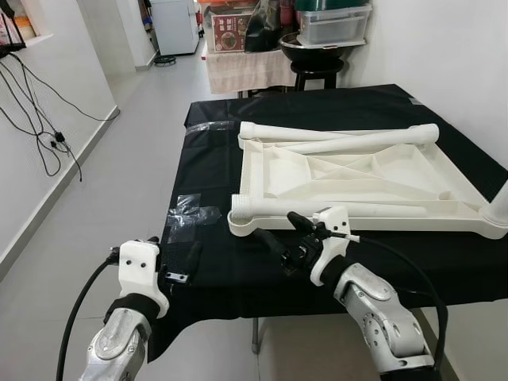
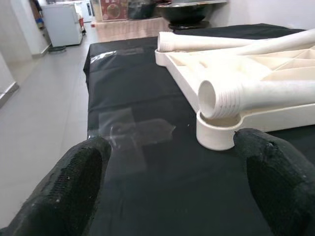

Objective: Building children table

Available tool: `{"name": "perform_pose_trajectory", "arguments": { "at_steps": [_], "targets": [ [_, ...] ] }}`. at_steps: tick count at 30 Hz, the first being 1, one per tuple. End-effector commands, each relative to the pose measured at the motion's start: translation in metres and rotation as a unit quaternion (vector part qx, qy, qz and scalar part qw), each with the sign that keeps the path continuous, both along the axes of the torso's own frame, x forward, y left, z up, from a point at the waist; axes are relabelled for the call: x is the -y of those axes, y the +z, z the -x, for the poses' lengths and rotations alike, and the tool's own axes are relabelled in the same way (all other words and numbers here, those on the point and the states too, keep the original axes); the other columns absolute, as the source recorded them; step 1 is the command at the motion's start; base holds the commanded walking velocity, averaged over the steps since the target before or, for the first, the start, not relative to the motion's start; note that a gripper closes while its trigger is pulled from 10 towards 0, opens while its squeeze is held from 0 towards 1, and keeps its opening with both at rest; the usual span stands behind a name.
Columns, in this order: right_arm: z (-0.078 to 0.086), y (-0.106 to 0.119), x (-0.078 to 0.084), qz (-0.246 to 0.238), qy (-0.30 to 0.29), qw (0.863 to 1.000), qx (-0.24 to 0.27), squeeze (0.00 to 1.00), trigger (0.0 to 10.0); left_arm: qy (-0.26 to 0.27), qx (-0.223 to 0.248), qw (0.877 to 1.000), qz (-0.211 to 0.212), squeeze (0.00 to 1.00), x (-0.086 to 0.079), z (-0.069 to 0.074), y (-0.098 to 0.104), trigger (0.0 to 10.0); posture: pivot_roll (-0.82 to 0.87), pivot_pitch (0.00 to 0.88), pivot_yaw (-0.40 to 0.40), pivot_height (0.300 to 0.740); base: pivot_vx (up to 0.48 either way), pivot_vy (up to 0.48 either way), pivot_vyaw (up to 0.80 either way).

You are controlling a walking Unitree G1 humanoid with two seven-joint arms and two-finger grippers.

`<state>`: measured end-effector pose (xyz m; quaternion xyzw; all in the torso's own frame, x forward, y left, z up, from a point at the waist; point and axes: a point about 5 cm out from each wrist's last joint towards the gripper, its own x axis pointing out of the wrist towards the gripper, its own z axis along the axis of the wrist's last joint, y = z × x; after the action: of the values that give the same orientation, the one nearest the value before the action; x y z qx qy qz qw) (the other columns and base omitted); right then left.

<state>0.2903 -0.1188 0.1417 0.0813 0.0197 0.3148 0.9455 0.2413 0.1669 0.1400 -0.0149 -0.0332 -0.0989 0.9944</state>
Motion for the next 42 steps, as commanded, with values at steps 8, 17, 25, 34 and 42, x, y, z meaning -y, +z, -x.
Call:
{"name": "perform_pose_trajectory", "arguments": {
  "at_steps": [8, 17, 25, 34, 42],
  "targets": [
    [0.002, 0.001, 0.001, -0.013, -0.001, 1.000, -0.007, 0.00, 10.0, 0.008, 0.012, 1.000, 0.013, 0.00, -0.003, -0.005, 0.008, 10.0, -0.07, 0.038, 0.042, 0.740, 0.000, 0.000, -0.80],
    [0.002, 0.003, 0.000, -0.030, 0.003, 1.000, -0.004, 0.00, 10.0, 0.010, 0.011, 1.000, 0.015, 0.00, -0.005, -0.005, 0.008, 10.0, -0.07, 0.039, 0.047, 0.740, 0.073, 0.000, -0.41],
    [0.001, 0.004, 0.001, -0.036, 0.004, 0.999, -0.006, 0.00, 10.0, 0.007, 0.010, 1.000, 0.014, 0.00, -0.005, -0.006, 0.009, 10.0, -0.07, 0.039, 0.049, 0.740, 0.343, 0.000, -0.50],
    [0.000, 0.004, 0.001, -0.042, 0.006, 0.999, -0.009, 0.00, 10.0, 0.007, 0.010, 1.000, 0.010, 0.00, -0.005, -0.006, 0.009, 10.0, -0.07, 0.035, 0.050, 0.740, 0.148, 0.000, 0.00],
    [0.002, 0.000, 0.001, -0.054, 0.010, 0.998, -0.018, 0.00, 10.0, 0.012, -0.004, 1.000, -0.014, 0.00, 0.000, 0.004, 0.007, 10.0, -0.07, 0.012, 0.058, 0.740, 0.000, 0.000, 0.00]
  ]
}}
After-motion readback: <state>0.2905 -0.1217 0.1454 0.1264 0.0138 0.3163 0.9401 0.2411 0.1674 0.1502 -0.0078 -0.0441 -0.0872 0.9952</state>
